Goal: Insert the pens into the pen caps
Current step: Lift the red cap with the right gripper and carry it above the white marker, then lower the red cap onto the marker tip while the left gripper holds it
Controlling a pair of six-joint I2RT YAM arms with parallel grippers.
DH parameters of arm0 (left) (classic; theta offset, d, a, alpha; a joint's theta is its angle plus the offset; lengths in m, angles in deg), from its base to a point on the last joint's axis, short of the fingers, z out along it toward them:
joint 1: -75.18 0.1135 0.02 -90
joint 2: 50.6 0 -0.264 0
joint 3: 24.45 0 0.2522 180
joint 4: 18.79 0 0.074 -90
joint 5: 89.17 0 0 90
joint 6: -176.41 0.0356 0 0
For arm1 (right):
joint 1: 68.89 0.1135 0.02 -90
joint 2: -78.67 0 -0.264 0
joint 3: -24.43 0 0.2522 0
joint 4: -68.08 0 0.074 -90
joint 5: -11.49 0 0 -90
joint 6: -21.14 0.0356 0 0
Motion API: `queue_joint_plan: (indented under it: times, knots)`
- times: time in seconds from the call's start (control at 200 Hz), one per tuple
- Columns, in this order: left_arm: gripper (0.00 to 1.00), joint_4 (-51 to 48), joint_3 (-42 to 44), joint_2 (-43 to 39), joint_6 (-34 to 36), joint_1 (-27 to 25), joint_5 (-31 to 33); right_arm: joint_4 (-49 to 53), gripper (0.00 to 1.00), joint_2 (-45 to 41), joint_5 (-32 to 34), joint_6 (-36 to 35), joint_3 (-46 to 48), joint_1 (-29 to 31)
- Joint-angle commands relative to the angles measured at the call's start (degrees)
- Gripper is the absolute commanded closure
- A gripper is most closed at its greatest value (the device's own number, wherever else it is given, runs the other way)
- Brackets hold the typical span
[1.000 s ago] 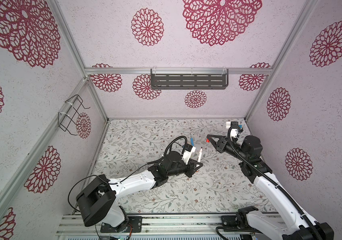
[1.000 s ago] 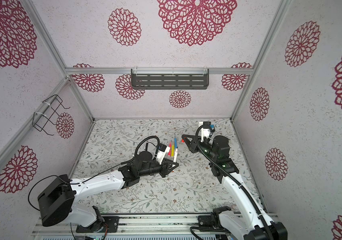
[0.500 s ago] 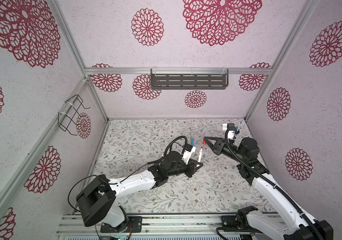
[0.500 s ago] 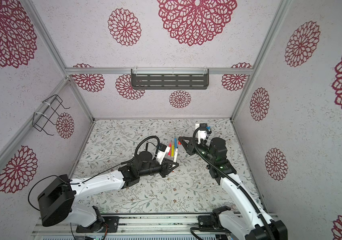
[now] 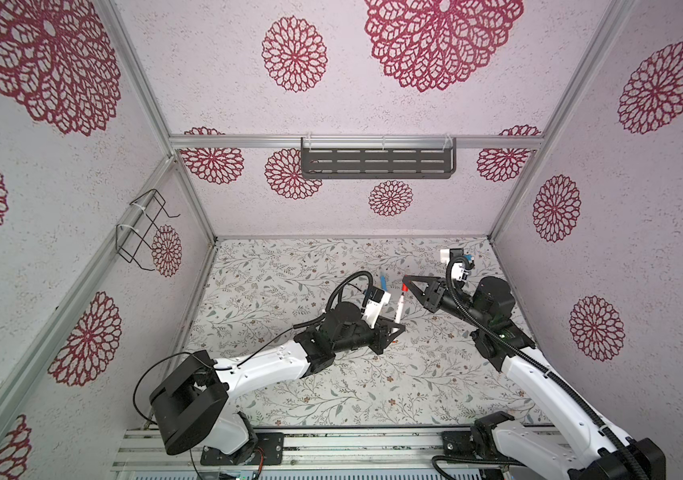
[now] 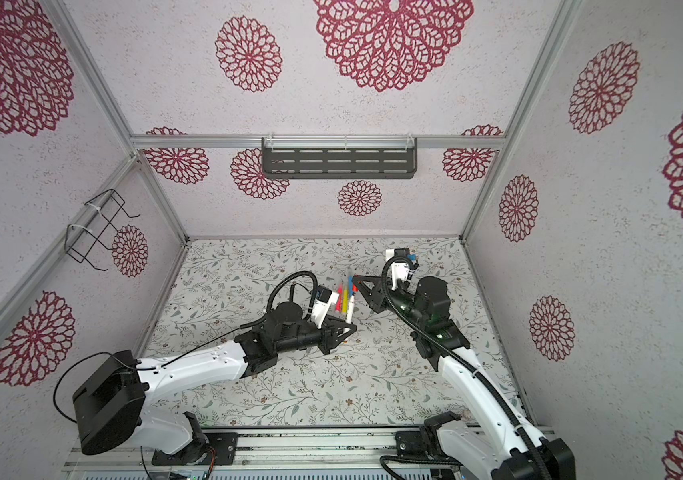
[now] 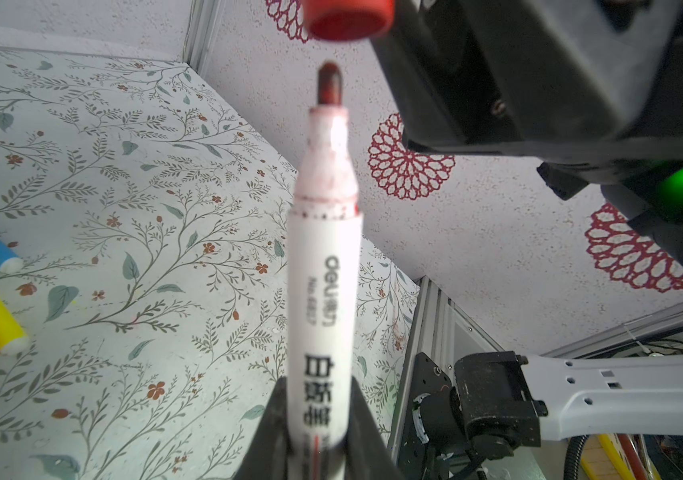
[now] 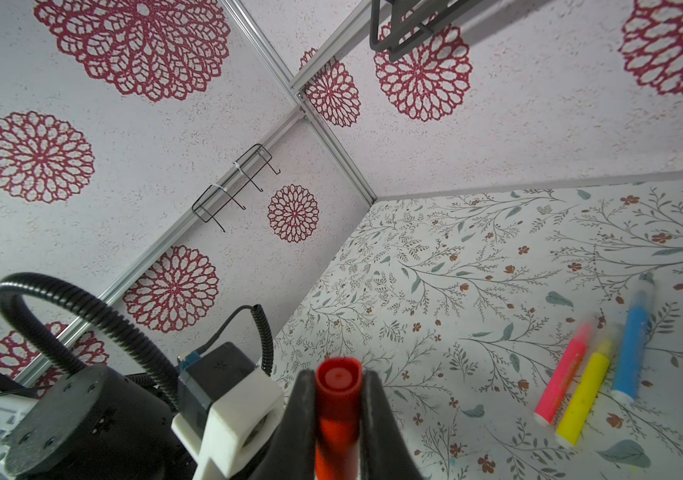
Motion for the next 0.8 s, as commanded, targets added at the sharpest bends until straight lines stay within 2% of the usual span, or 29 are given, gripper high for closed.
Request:
queue_joint_plan:
  times: [0.0,0.796]
  knots:
    - [0.99,1.2,-1.4,-1.8,1.1,-0.9,0.4,-2.4,0.93,-0.6,-0.1,0.0,-0.3,0.4]
    - [0.99,1.1,-0.5,-3.2,1.6,-0.9,3.1,-2.7,0.94,-2.1,-1.0,0.2,1.7,2.3]
